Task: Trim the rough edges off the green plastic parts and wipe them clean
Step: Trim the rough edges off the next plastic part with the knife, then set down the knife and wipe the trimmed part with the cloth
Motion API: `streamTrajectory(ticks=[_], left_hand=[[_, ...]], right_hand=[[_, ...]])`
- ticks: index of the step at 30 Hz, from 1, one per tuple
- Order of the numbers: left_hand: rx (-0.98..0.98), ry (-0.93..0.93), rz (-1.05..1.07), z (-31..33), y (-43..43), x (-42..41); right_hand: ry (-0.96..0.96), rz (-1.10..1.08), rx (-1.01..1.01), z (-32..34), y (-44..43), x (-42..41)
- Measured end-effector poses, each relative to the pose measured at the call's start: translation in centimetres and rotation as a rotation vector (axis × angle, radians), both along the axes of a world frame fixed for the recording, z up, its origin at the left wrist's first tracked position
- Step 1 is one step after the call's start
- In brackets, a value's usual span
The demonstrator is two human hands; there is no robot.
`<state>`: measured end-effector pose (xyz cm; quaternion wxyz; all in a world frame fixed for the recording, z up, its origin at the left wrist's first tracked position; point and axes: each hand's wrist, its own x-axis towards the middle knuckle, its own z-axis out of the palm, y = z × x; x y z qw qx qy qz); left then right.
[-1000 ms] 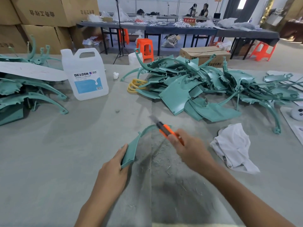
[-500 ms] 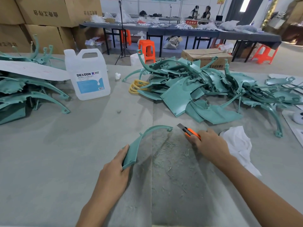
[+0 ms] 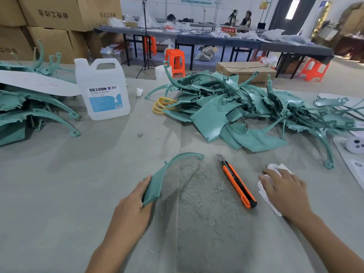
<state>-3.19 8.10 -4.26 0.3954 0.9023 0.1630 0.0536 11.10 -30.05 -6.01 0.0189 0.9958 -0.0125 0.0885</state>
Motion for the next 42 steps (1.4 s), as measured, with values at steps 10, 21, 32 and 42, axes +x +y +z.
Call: streamTrajectory(ticks=[10, 21, 32, 42], left_hand=[[-0.016, -0.153, -0.100, 2.2, -2.5, -0.9], [-0.387, -0.356, 0.111, 4.9, -0.6, -7.4], [-1.031, -0.257, -0.155, 5.2, -3.9, -3.7], [-1.269, -0.306, -0.120, 7.0, -4.9, -1.7]], right_hand=[[-0.356, 0.456, 0.909, 10.1, 15.4, -4.5], [-0.295, 0.234, 0.360, 9.3, 14.0, 6.7], [-0.389, 0.686, 1.122, 13.2, 23.4, -4.8], [-0.211, 0.643, 1.062, 8.7, 26.1, -8.5]])
